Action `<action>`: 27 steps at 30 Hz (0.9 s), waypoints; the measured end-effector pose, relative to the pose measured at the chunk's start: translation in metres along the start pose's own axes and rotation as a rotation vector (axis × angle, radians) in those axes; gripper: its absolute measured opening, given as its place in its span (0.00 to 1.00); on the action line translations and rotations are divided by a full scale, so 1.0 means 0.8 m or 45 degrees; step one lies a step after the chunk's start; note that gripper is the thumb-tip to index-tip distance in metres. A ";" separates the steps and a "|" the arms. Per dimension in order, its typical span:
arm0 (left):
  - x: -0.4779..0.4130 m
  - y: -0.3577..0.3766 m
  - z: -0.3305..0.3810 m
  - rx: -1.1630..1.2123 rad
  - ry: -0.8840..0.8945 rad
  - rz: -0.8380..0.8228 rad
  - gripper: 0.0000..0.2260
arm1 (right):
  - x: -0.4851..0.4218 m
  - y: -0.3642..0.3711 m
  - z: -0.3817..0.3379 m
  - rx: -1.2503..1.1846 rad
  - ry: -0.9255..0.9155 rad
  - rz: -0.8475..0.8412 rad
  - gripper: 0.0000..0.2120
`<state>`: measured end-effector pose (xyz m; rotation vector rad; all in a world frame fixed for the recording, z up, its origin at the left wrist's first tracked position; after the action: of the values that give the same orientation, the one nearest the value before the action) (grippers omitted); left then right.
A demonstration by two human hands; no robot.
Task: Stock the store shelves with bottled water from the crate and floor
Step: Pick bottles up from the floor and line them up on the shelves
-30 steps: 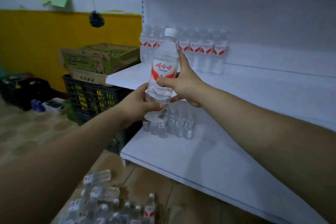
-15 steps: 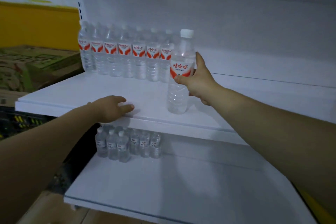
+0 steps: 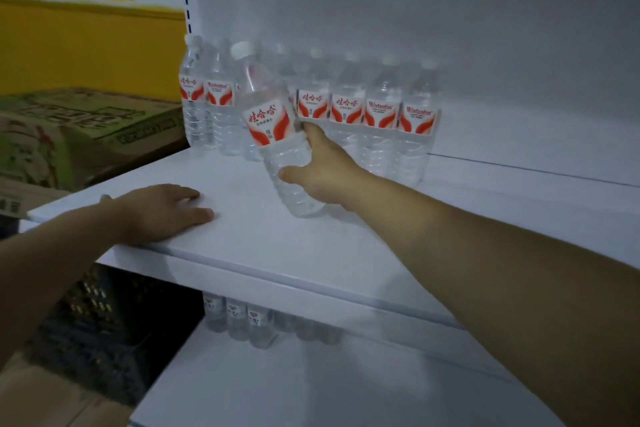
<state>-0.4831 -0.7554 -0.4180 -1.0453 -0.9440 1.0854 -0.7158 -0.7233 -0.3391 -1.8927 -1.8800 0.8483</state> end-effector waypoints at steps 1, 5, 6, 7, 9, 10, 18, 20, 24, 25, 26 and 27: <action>-0.002 0.001 -0.006 -0.018 0.004 0.004 0.60 | -0.006 0.008 -0.006 -0.014 -0.045 0.028 0.35; -0.007 0.003 -0.009 -0.068 0.002 0.074 0.47 | -0.044 0.054 -0.014 -0.223 -0.056 0.102 0.34; -0.006 0.003 -0.008 -0.082 -0.003 0.076 0.45 | -0.056 0.065 -0.014 -0.277 -0.044 0.119 0.34; -0.005 0.005 -0.009 -0.086 -0.004 0.063 0.44 | -0.069 0.079 -0.017 -0.313 -0.036 0.133 0.35; -0.007 0.005 -0.006 -0.098 0.006 0.050 0.44 | -0.089 0.091 -0.023 -0.350 -0.039 0.148 0.35; -0.009 0.004 -0.008 -0.103 0.010 0.046 0.44 | -0.099 0.100 -0.028 -0.358 -0.042 0.140 0.35; -0.019 -0.012 -0.039 0.066 0.140 0.026 0.50 | -0.170 0.161 -0.058 -0.393 -0.057 0.122 0.36; -0.022 -0.007 -0.044 0.041 0.146 0.022 0.57 | -0.183 0.170 -0.061 -0.409 -0.043 0.106 0.38; -0.025 -0.005 -0.050 0.012 0.137 0.027 0.57 | -0.206 0.186 -0.069 -0.375 -0.063 0.104 0.38; -0.025 -0.004 -0.049 0.006 0.143 0.025 0.56 | -0.211 0.190 -0.071 -0.365 -0.072 0.114 0.38; -0.026 -0.004 -0.049 0.013 0.147 0.026 0.53 | -0.215 0.193 -0.072 -0.354 -0.080 0.123 0.38; -0.024 -0.004 -0.048 0.027 0.148 0.031 0.50 | -0.219 0.195 -0.073 -0.346 -0.086 0.127 0.38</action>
<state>-0.4498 -0.7818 -0.4261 -1.0933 -0.8272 1.0414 -0.5483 -0.8960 -0.3616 -2.1577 -2.0446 0.7242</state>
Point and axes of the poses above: each hand's wrist, its own x-axis away from the middle knuckle, its own y-axis out of the palm, z = x × y, the point moved 10 cm from there along -x, towards the middle knuckle, and after that the axes turned 6 degrees about y, right-handed, at the moved point
